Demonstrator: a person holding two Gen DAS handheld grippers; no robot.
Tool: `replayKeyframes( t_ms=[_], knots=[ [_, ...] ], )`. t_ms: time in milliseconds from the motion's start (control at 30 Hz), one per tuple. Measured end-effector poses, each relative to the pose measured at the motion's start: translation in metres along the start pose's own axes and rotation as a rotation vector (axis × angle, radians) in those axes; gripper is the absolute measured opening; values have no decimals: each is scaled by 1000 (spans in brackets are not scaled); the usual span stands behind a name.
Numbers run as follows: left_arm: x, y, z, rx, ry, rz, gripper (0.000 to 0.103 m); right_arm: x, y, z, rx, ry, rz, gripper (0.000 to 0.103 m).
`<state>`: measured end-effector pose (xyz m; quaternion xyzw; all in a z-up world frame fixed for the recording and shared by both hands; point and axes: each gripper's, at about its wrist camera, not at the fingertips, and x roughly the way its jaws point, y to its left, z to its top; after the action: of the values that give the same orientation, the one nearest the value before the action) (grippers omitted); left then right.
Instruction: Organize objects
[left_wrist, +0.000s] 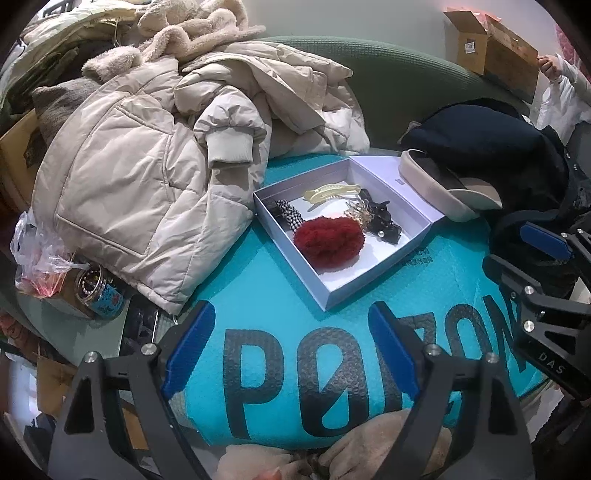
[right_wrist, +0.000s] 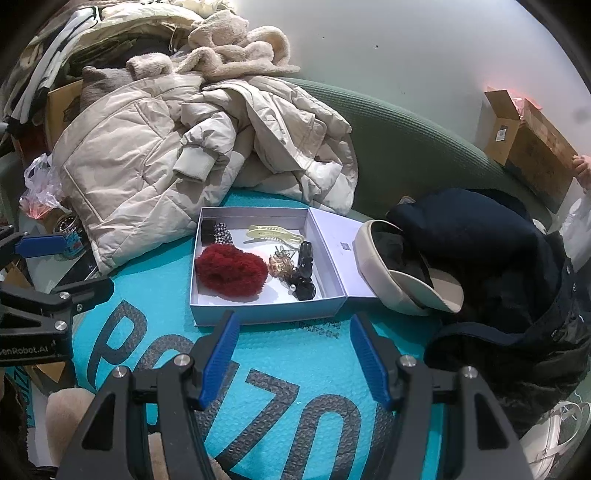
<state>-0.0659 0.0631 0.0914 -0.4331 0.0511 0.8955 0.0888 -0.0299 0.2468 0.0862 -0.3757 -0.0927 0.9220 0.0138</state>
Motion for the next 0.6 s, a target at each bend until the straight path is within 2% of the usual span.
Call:
replayKeyframes(
  t_ms=[600],
  knots=[
    [-19, -2, -6, -1, -9, 23, 84, -9, -1, -3, -9, -7, 2, 63]
  ],
)
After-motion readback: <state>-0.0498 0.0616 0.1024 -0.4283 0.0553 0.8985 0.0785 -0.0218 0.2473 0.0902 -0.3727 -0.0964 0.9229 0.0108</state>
